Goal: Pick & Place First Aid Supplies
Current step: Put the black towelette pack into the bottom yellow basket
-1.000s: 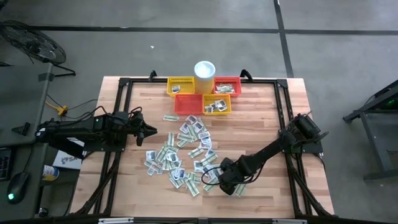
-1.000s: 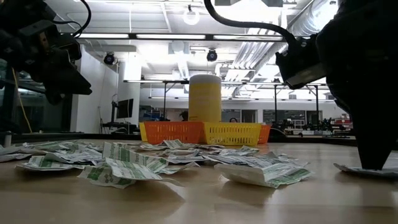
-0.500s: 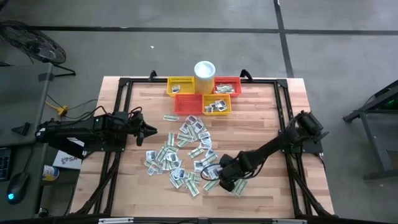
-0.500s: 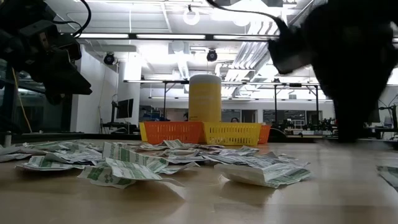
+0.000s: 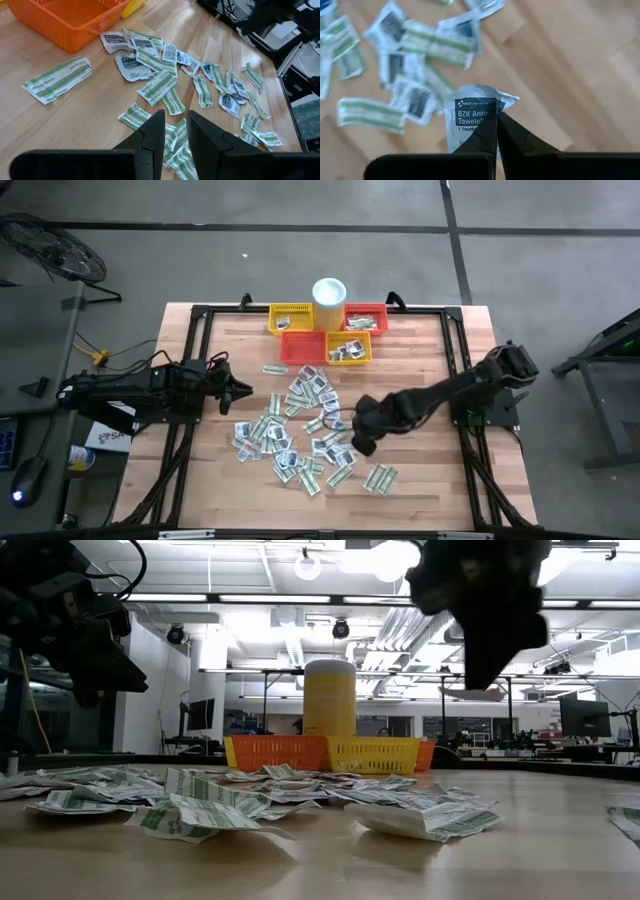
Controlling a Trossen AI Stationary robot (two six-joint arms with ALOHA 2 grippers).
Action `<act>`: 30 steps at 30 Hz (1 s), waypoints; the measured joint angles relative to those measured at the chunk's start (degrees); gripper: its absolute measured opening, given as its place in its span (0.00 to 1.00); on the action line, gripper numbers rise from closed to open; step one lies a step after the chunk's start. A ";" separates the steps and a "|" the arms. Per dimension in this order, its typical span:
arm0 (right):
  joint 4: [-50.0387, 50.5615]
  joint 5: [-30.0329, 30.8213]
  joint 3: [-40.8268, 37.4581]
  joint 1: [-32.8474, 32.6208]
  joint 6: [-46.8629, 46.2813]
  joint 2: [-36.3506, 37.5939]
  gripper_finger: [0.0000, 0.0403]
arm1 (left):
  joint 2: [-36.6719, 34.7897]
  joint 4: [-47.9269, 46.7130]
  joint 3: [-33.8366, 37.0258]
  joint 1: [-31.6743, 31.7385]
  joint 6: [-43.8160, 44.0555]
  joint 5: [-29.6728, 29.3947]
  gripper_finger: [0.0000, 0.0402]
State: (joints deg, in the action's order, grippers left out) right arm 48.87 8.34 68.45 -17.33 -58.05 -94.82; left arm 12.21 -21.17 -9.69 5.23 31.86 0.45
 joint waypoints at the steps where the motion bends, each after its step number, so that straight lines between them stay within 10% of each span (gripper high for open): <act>1: -0.04 -0.24 0.00 1.24 0.75 0.08 0.00 | 0.02 -0.02 0.00 -0.02 0.00 0.00 0.20; 30: -16.29 7.77 0.13 34.37 1.43 -3.30 0.00 | 0.00 0.00 0.00 0.00 -0.02 0.00 0.20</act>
State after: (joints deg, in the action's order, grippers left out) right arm 32.58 16.11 68.58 17.03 -56.62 -98.12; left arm 12.21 -21.17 -9.69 5.23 31.83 0.45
